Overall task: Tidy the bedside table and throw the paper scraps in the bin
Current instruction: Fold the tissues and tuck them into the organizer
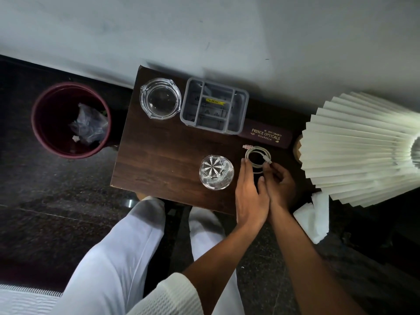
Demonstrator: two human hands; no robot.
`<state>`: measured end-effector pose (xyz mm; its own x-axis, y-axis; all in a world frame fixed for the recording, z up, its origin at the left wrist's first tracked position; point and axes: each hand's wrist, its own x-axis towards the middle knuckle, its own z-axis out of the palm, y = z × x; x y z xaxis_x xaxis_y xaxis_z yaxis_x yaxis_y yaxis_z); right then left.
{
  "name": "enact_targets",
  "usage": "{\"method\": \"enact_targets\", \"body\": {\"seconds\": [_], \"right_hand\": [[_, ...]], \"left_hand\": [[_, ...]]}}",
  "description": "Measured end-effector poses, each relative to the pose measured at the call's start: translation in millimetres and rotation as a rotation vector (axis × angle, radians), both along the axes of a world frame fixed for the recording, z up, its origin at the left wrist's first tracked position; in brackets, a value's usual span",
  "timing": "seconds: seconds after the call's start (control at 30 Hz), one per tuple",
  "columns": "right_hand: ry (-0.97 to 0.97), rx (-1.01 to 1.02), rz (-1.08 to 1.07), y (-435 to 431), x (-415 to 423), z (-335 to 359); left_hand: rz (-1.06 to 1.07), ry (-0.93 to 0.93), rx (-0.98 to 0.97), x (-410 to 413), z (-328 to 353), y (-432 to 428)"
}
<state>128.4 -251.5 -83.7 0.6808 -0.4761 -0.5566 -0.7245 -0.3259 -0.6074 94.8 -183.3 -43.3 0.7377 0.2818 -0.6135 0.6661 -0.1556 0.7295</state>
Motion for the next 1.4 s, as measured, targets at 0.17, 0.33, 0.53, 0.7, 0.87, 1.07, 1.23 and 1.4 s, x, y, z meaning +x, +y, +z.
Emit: {"method": "enact_targets", "body": {"seconds": [0.17, 0.33, 0.53, 0.7, 0.87, 1.07, 1.23, 1.4], "right_hand": [[0.038, 0.038, -0.025, -6.0, -19.3, 8.7], [0.097, 0.058, -0.056, -5.9, -47.2, 27.4], [-0.022, -0.194, -0.129, -15.5, -80.9, 56.0], [-0.108, -0.441, -0.092, -52.7, -91.9, 64.1], [0.094, -0.650, 0.161, -94.2, -85.2, 59.6], [0.205, -0.598, 0.347, -117.4, -65.3, 42.9], [0.241, -0.567, 0.389, -112.5, -60.9, 31.3], [0.158, -0.476, 0.325, -95.7, -73.6, 27.2]], "left_hand": [[-0.044, -0.012, -0.048, -20.4, 15.6, 1.0], [-0.057, 0.026, -0.113, -49.8, 25.2, 12.3], [-0.032, 0.141, -0.252, -87.0, 31.8, 32.0], [-0.062, 0.197, -0.351, -91.0, 36.5, 24.7], [-0.121, 0.204, -0.385, -78.6, 30.9, 11.8], [-0.177, 0.229, -0.402, -68.3, 19.1, 3.6], [-0.184, 0.265, -0.392, -71.6, 11.4, 4.7], [-0.229, 0.287, -0.338, -77.5, 4.6, 7.0]]}}
